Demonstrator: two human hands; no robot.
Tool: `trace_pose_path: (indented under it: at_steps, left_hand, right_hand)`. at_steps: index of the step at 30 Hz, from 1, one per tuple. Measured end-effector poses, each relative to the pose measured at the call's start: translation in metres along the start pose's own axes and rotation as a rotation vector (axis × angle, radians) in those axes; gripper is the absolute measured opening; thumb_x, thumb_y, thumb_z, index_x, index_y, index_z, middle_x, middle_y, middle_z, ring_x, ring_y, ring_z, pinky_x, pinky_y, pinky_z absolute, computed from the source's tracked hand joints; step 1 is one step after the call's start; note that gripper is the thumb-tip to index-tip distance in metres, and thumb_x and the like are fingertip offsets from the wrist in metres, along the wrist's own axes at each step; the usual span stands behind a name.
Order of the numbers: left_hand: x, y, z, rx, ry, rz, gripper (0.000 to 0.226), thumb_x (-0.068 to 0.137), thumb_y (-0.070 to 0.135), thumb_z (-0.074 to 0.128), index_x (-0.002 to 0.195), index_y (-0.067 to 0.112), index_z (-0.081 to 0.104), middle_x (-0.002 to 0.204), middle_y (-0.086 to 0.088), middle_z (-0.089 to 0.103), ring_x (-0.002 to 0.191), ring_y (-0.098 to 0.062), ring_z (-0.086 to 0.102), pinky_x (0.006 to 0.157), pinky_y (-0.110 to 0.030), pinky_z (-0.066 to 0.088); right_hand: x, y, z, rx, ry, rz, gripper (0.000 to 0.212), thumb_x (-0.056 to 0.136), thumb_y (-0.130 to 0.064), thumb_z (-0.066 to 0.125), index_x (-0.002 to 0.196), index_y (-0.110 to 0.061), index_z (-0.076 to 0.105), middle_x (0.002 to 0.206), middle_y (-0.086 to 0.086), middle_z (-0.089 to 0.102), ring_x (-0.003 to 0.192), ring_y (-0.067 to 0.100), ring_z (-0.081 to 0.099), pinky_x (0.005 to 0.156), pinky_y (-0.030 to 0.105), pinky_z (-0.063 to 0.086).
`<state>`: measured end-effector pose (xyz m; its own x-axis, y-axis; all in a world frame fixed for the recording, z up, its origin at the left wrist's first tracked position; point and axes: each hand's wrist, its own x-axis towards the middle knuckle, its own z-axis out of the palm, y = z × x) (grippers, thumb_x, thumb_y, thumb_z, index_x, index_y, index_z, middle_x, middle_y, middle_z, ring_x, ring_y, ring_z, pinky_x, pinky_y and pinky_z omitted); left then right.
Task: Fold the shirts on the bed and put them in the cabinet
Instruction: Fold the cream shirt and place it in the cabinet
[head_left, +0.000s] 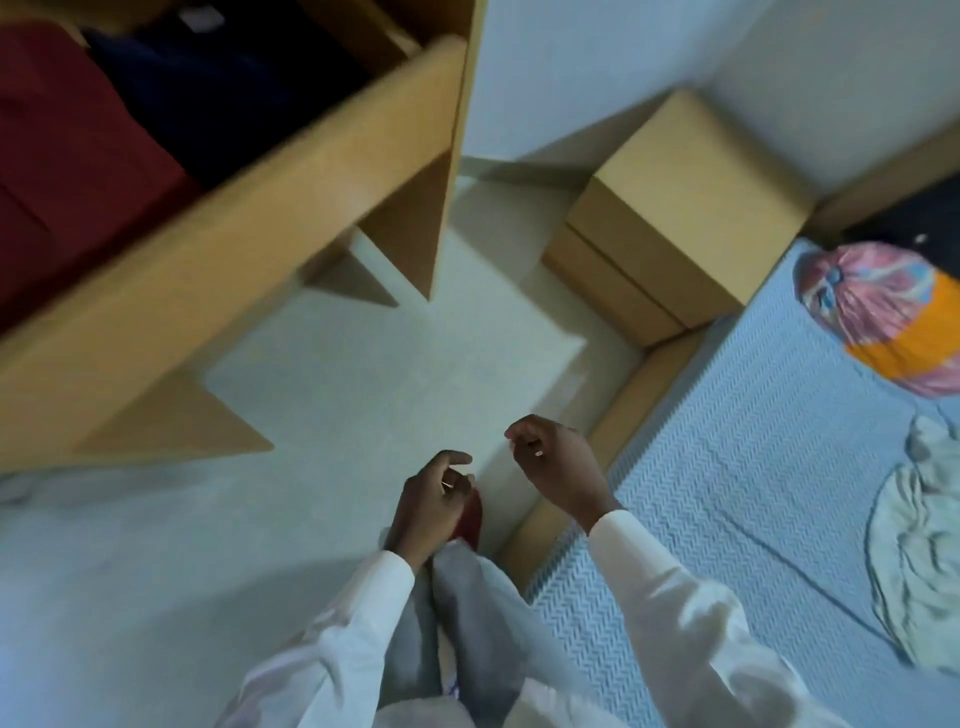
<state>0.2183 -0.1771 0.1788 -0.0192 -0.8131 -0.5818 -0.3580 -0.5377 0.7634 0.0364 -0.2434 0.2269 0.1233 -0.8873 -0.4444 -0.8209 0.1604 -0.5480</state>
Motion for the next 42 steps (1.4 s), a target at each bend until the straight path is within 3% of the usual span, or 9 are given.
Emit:
trace_pose_path:
  at_steps: [8,10,12,19,23,29,32,36,42]
  left_hand:
    - [0.042,-0.156,0.117,0.003,0.013,-0.102,0.035,0.09,0.028,0.063,0.124,0.032,0.054,0.104,-0.003,0.072,0.102,-0.022,0.065,0.095,-0.032,0.05]
    - [0.065,-0.171,0.136,-0.039,0.016,-0.067,0.029,0.088,0.027,0.066,0.116,0.031,0.06,0.099,0.006,0.07,0.098,-0.014,0.065,0.086,-0.019,0.05]
    - [0.093,-0.173,0.148,-0.048,0.029,0.03,0.022,0.088,0.024,0.067,0.109,0.028,0.066,0.089,0.014,0.068,0.086,-0.002,0.064,0.072,-0.009,0.044]
    - [0.125,-0.145,0.182,-0.072,0.165,0.346,0.018,0.086,0.034,0.068,0.104,0.029,0.067,0.083,0.01,0.066,0.076,-0.005,0.063,0.07,-0.015,0.048]
    - [0.085,-0.114,0.229,0.004,0.127,0.537,0.017,0.087,0.026,0.066,0.104,0.025,0.068,0.081,0.009,0.066,0.074,-0.006,0.062,0.07,-0.013,0.047]
    - [0.051,-0.08,0.361,0.398,-0.186,0.689,0.019,0.084,0.025,0.064,0.102,0.024,0.068,0.09,0.006,0.071,0.083,-0.009,0.065,0.083,-0.031,0.053]
    - [0.048,-0.068,0.432,0.671,-0.343,0.741,0.035,0.082,0.036,0.062,0.116,0.024,0.064,0.113,0.001,0.065,0.106,-0.019,0.061,0.093,-0.038,0.049]
    - [0.037,-0.05,0.524,1.123,-0.481,0.696,0.081,0.083,0.048,0.07,0.151,0.03,0.029,0.156,-0.008,0.026,0.142,-0.034,0.026,0.11,-0.047,0.035]
    - [0.03,-0.057,0.594,1.496,-0.403,0.71,0.092,0.073,0.056,0.074,0.147,0.037,0.023,0.155,-0.009,0.021,0.138,-0.044,0.024,0.1,-0.053,0.043]
  right_hand:
    - [0.006,0.143,0.11,0.134,-0.004,0.06,0.023,0.085,-0.016,0.057,0.103,-0.02,0.07,0.101,-0.007,0.073,0.088,0.009,0.068,0.079,0.024,0.054]
    - [0.014,0.174,0.128,0.191,0.052,0.058,0.021,0.087,-0.01,0.06,0.103,-0.018,0.07,0.099,-0.007,0.073,0.088,0.006,0.068,0.078,0.018,0.052]
    - [0.021,0.199,0.139,0.24,0.128,0.045,0.021,0.088,-0.005,0.061,0.102,-0.016,0.07,0.095,-0.009,0.072,0.086,0.0,0.066,0.074,0.01,0.048]
    - [0.003,0.269,0.145,0.336,0.455,0.001,0.016,0.088,-0.008,0.064,0.1,-0.015,0.072,0.082,-0.017,0.067,0.075,-0.011,0.06,0.065,0.002,0.04]
    - [-0.05,0.313,0.128,0.355,0.478,-0.011,0.023,0.086,-0.009,0.063,0.106,-0.019,0.068,0.083,-0.013,0.067,0.075,-0.006,0.062,0.069,0.011,0.045]
    - [-0.158,0.432,0.071,0.215,0.359,0.082,0.04,0.088,-0.032,0.071,0.125,-0.025,0.058,0.108,-0.005,0.066,0.096,0.01,0.063,0.083,0.026,0.049]
    - [-0.198,0.498,0.049,0.244,0.42,0.188,0.043,0.088,-0.031,0.072,0.127,-0.022,0.057,0.114,-0.001,0.065,0.102,0.015,0.064,0.085,0.028,0.048]
    - [-0.236,0.586,0.029,0.258,0.594,0.366,0.05,0.09,-0.027,0.069,0.136,-0.016,0.052,0.137,0.006,0.053,0.121,0.021,0.055,0.096,0.034,0.045]
    - [-0.251,0.718,-0.023,0.038,0.585,0.691,0.066,0.088,-0.026,0.067,0.145,-0.007,0.04,0.161,0.014,0.017,0.143,0.036,0.026,0.112,0.044,0.033]
